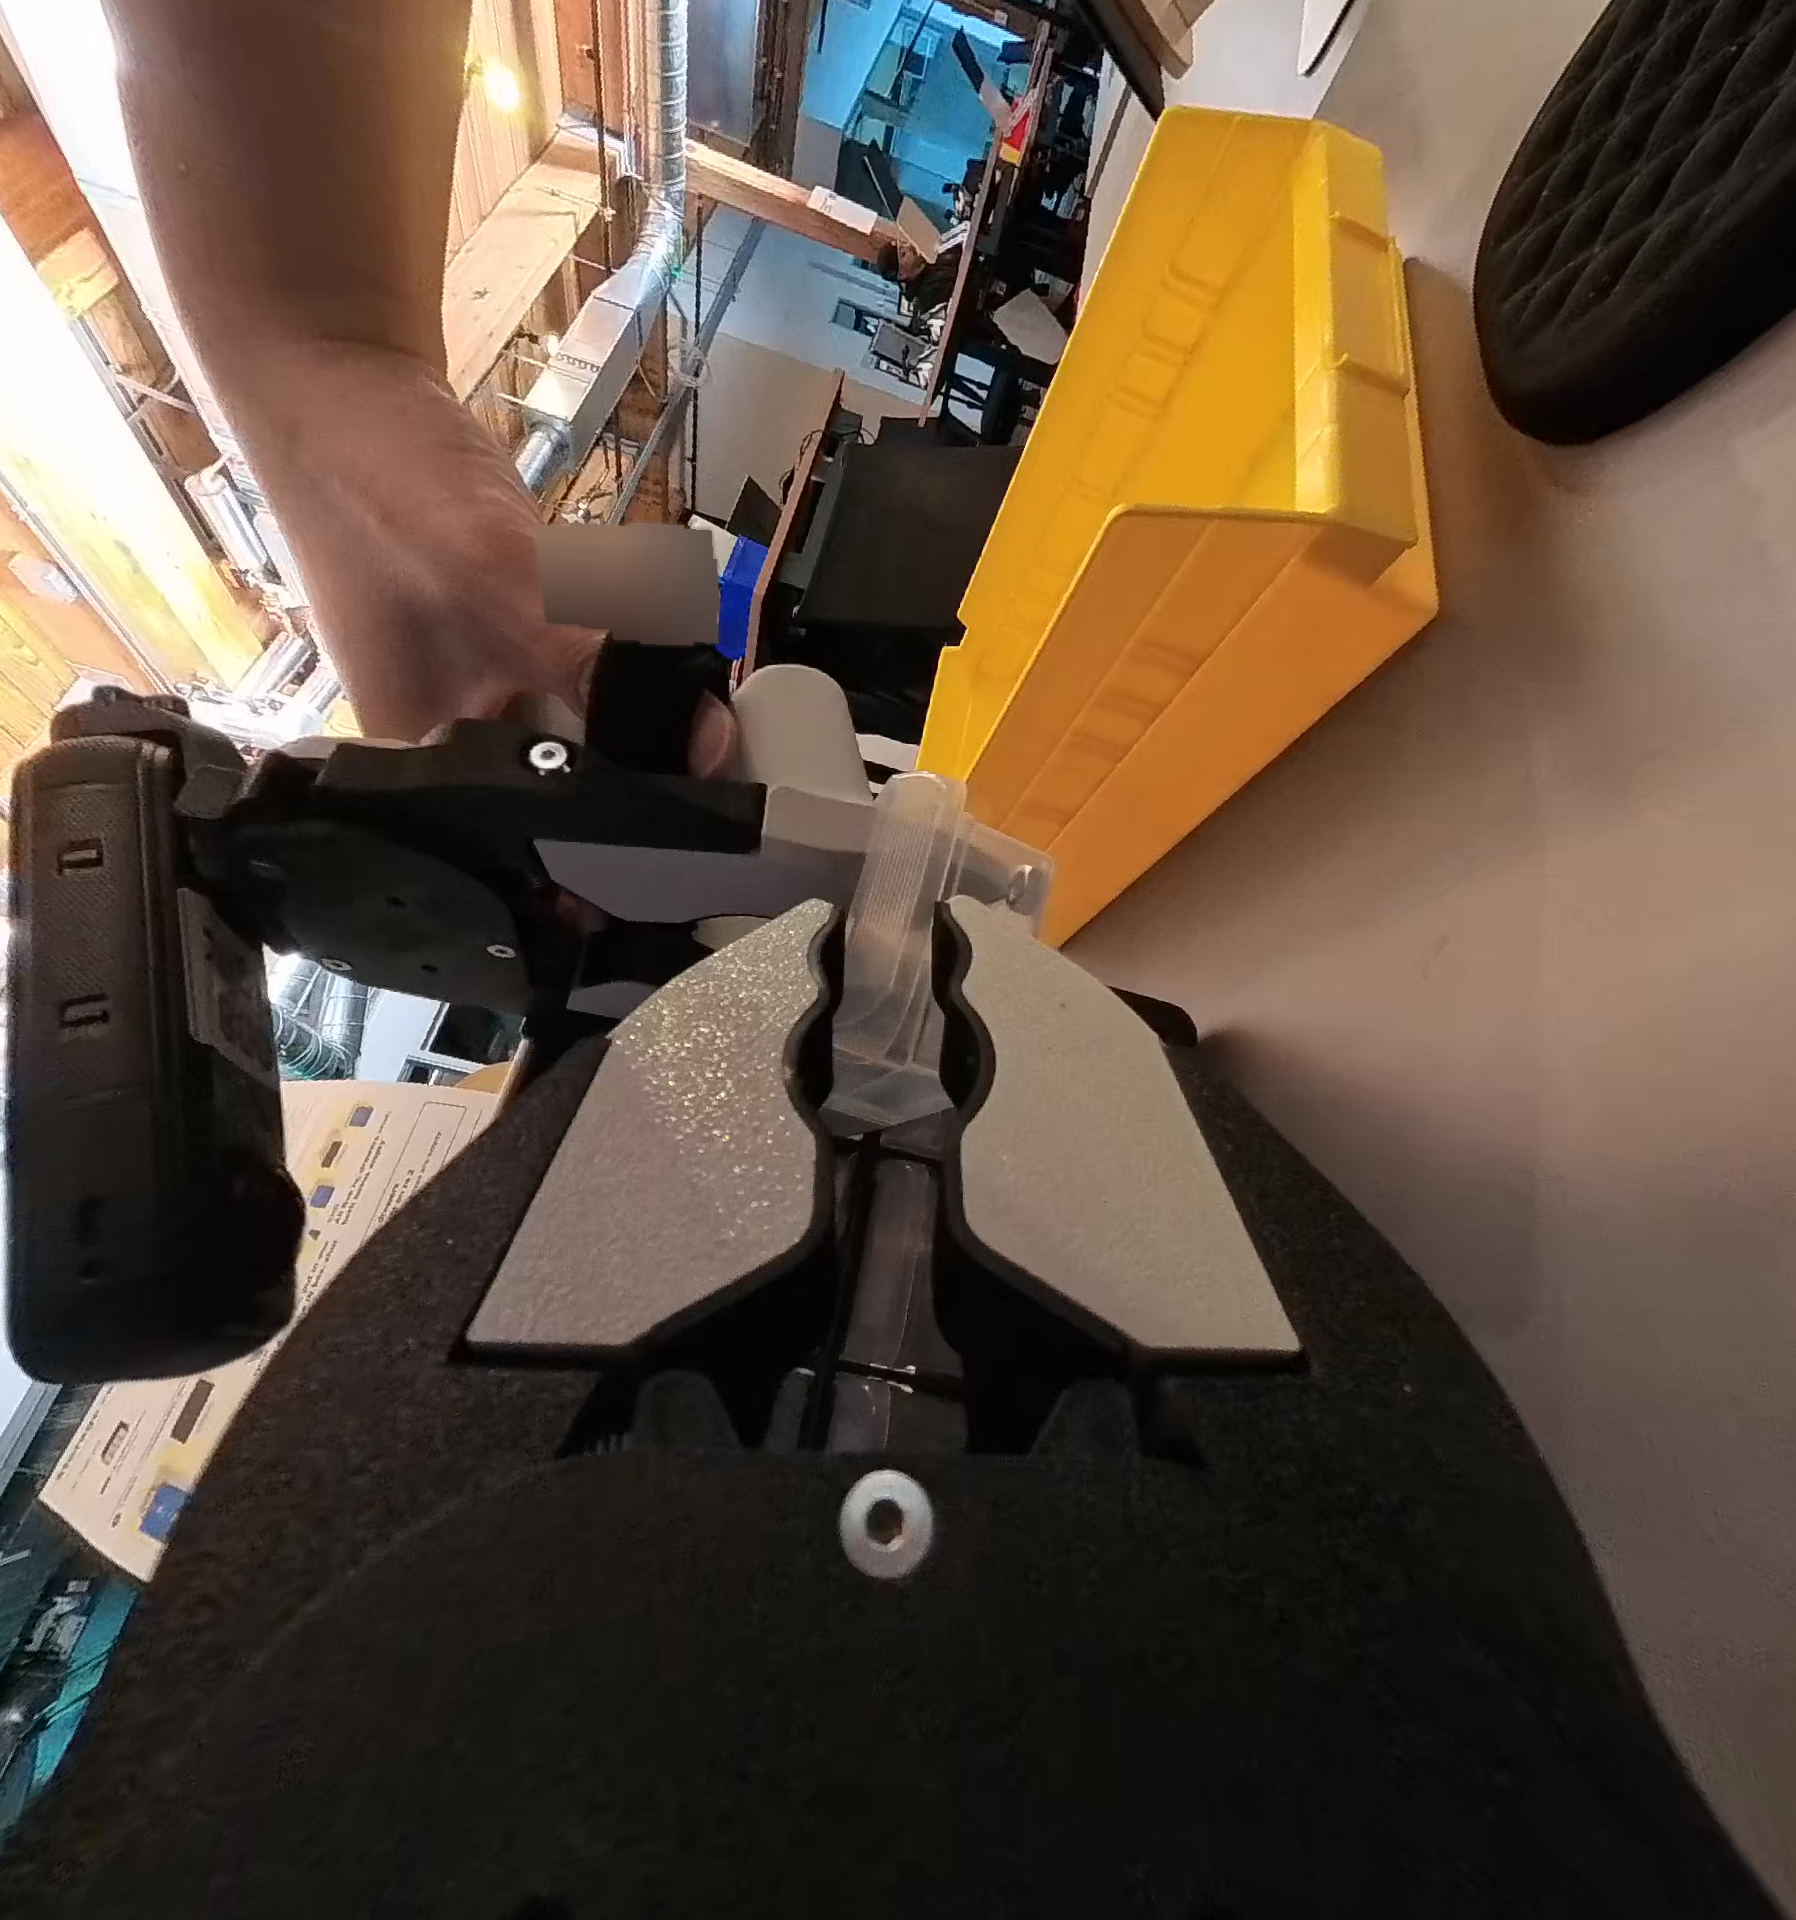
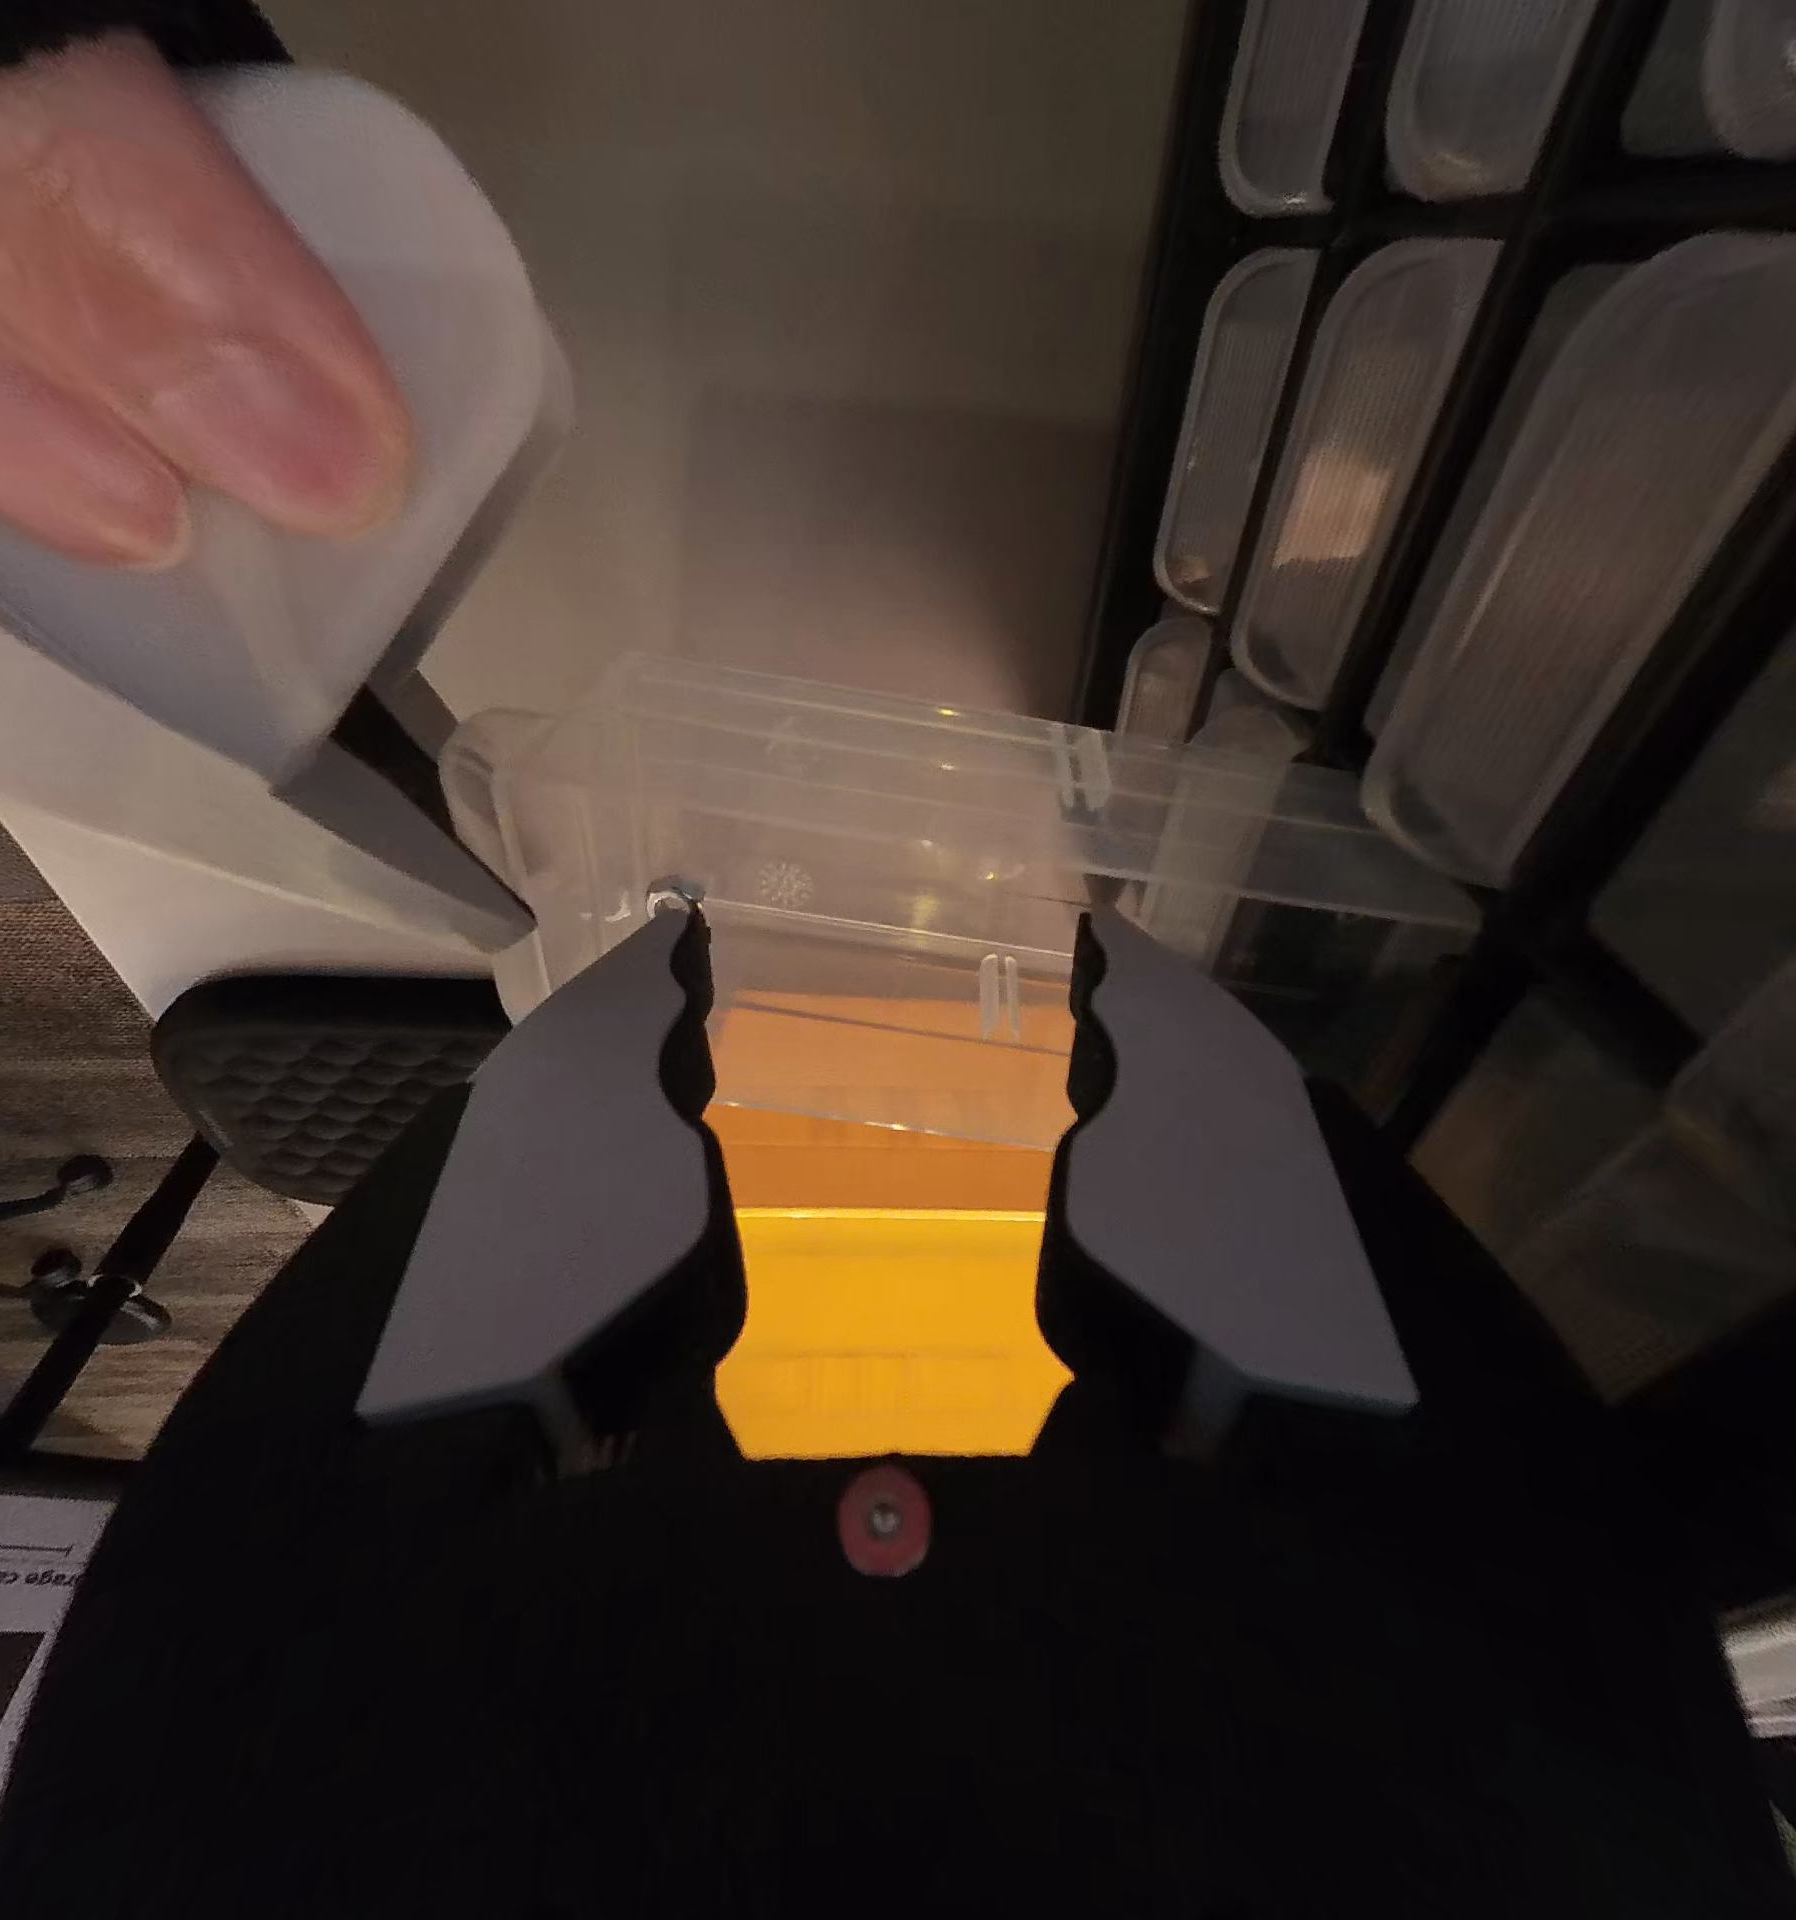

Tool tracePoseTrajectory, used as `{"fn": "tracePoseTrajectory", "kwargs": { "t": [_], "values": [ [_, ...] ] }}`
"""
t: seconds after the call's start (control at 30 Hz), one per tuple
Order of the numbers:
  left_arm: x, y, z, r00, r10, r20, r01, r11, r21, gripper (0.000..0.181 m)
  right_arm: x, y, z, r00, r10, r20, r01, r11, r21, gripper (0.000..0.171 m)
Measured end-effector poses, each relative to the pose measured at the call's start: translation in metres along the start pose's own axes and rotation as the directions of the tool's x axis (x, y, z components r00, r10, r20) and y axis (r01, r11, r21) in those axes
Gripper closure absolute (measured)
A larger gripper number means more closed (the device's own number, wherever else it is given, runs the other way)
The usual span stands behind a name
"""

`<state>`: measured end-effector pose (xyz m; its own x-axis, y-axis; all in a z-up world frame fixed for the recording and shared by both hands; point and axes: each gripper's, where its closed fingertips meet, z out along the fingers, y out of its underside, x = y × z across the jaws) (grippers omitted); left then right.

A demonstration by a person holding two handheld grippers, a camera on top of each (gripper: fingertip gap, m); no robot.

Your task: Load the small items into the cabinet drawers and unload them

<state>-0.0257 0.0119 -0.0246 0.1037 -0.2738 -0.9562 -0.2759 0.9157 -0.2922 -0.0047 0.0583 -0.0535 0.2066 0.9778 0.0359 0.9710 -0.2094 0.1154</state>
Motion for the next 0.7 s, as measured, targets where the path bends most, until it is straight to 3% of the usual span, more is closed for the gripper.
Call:
{"fn": "tracePoseTrajectory", "kwargs": {
  "t": [0.7],
  "values": [
    [-0.0047,0.0006,-0.0009,1.0,-0.008,0.02,0.008,1.0,0.005,0.167,-0.0016,-0.0042,-0.0027,0.999,0.026,0.045,-0.027,0.999,0.023,0.107]
  ]
}}
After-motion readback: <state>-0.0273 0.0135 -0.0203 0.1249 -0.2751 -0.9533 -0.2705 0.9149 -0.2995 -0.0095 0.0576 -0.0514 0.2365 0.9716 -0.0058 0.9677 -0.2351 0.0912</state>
